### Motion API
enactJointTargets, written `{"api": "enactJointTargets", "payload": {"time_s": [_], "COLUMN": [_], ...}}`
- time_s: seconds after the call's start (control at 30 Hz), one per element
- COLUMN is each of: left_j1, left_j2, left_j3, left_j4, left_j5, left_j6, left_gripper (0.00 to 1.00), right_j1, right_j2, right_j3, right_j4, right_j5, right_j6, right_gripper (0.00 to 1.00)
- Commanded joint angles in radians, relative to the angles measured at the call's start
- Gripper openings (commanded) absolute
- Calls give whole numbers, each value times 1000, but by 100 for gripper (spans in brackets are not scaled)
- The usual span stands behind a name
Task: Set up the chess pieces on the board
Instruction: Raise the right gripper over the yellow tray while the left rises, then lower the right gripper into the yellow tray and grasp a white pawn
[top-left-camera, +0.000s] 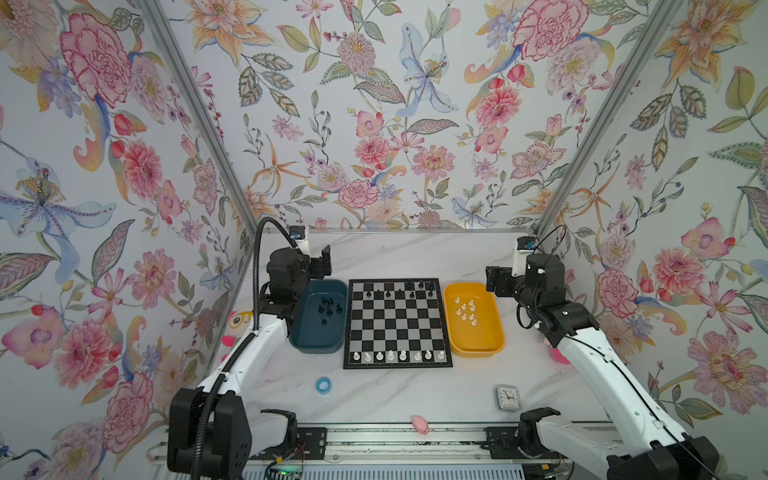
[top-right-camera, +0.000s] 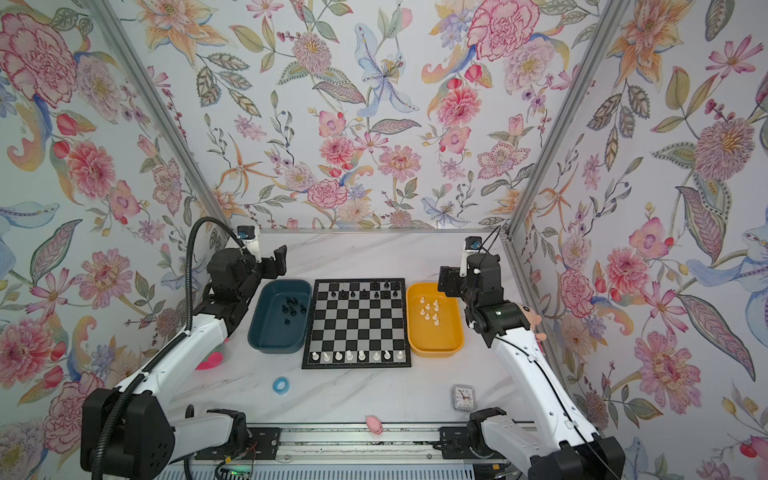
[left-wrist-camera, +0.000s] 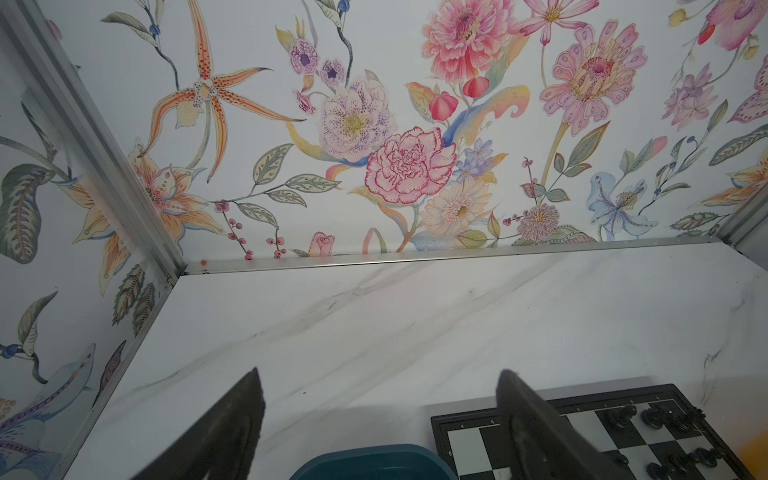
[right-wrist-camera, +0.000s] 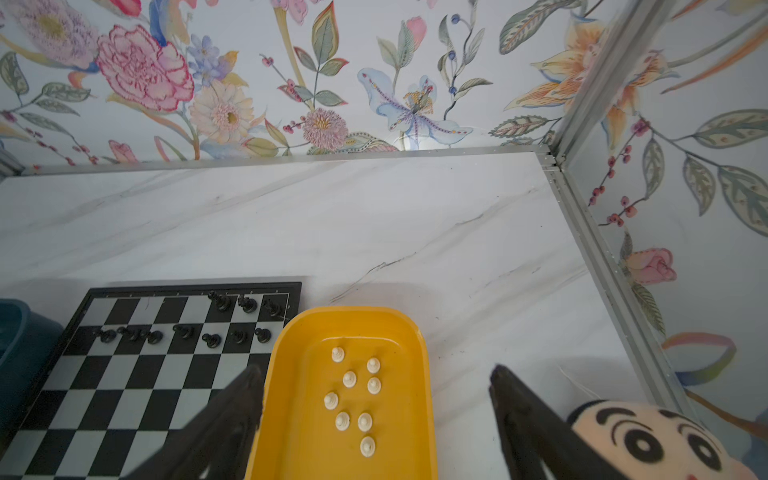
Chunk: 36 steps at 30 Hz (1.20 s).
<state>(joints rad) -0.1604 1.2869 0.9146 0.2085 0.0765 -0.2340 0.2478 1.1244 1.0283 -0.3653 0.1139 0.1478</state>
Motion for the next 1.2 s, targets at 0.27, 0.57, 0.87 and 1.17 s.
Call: {"api": "enactJointTargets", "payload": {"time_s": [0.27, 0.57, 0.87, 1.17], "left_j1": [-42, -64, -65, -66], "left_j2": [170, 174, 158, 169], "left_j3": [195, 196, 175, 171], "left_j4": [-94, -34, -6, 12], "left_j5": [28, 7, -48, -51], "left_j6": [-19, -19, -13, -17], "left_gripper": [86, 86, 86, 86], "right_j1": [11, 11, 26, 48], "right_j2": [316, 467, 545, 596], "right_j3": [159, 213, 229, 250], "right_j4": [-151, -195, -195, -193], "right_j5": [-192, -222, -217, -180], "right_j6": [2, 3, 27, 31], "right_gripper": [73, 57, 50, 48]}}
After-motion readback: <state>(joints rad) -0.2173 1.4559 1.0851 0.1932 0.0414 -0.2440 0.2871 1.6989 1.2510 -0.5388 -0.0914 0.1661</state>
